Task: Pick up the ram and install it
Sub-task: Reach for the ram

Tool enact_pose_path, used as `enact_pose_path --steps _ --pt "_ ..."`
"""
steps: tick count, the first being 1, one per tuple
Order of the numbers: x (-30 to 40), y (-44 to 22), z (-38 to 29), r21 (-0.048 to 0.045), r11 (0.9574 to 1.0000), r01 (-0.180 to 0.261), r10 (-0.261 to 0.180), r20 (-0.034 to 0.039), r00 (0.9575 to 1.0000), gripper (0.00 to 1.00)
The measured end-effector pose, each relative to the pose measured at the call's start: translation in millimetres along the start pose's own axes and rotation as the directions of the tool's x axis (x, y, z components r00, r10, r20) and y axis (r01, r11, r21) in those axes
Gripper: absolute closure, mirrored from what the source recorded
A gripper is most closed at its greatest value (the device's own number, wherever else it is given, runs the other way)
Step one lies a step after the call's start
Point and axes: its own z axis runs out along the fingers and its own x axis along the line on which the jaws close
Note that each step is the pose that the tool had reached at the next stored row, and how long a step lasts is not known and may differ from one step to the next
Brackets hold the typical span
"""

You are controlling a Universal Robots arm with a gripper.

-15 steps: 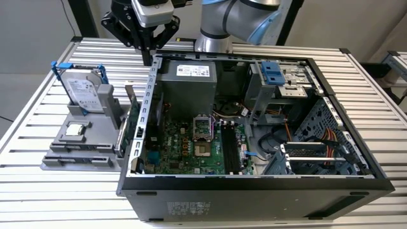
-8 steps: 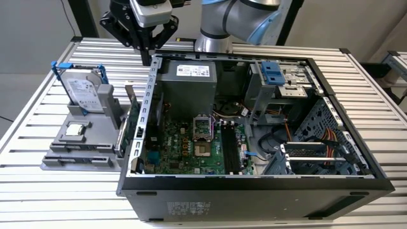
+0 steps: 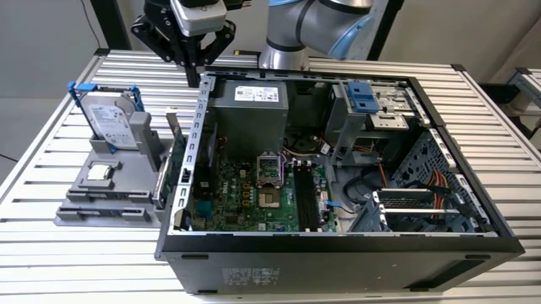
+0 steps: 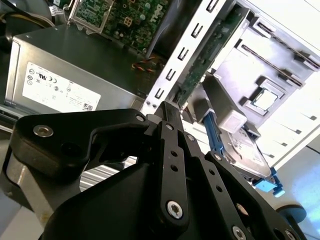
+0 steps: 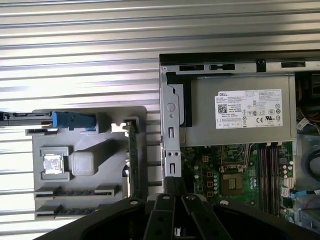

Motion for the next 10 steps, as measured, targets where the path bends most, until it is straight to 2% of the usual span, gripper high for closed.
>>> enact_pose_path --steps 10 --pt "2.0 -0.2 0.0 -0.0001 1.0000 0.000 0.000 0.0001 1.0000 1.00"
